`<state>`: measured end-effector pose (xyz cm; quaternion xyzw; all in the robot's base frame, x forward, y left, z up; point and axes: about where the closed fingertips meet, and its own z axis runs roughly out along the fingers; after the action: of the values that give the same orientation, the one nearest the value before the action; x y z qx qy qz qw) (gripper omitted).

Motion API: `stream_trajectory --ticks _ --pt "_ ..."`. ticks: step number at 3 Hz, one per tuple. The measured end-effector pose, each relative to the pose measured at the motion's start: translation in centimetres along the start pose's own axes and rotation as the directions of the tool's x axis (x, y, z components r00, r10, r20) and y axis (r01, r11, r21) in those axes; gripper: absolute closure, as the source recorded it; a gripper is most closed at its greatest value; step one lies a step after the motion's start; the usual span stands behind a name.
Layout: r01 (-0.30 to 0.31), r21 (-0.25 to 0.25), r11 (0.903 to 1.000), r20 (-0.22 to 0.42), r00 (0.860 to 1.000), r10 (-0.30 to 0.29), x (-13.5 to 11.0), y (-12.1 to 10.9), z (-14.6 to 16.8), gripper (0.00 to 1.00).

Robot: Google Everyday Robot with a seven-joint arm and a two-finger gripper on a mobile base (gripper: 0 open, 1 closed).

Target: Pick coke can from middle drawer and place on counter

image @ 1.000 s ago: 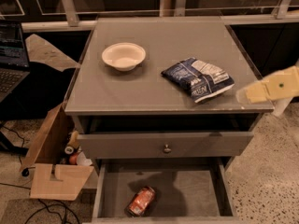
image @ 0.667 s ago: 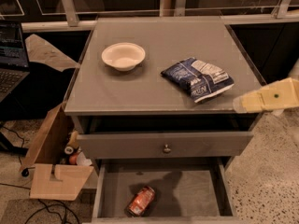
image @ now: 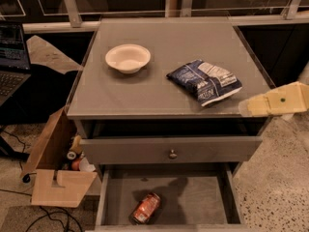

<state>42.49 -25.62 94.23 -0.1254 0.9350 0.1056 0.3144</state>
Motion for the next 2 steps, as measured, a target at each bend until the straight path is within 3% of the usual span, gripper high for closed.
stream_trajectory --ticks 1,2 --pt "-0.080 0.007 0.9968 -0.006 0.997 0.080 1.8 1.2 0.8 0.00" --pt "-0.194 -0.002 0.9810 -0.061 0.979 0.194 5.1 3.1 2.8 0.00"
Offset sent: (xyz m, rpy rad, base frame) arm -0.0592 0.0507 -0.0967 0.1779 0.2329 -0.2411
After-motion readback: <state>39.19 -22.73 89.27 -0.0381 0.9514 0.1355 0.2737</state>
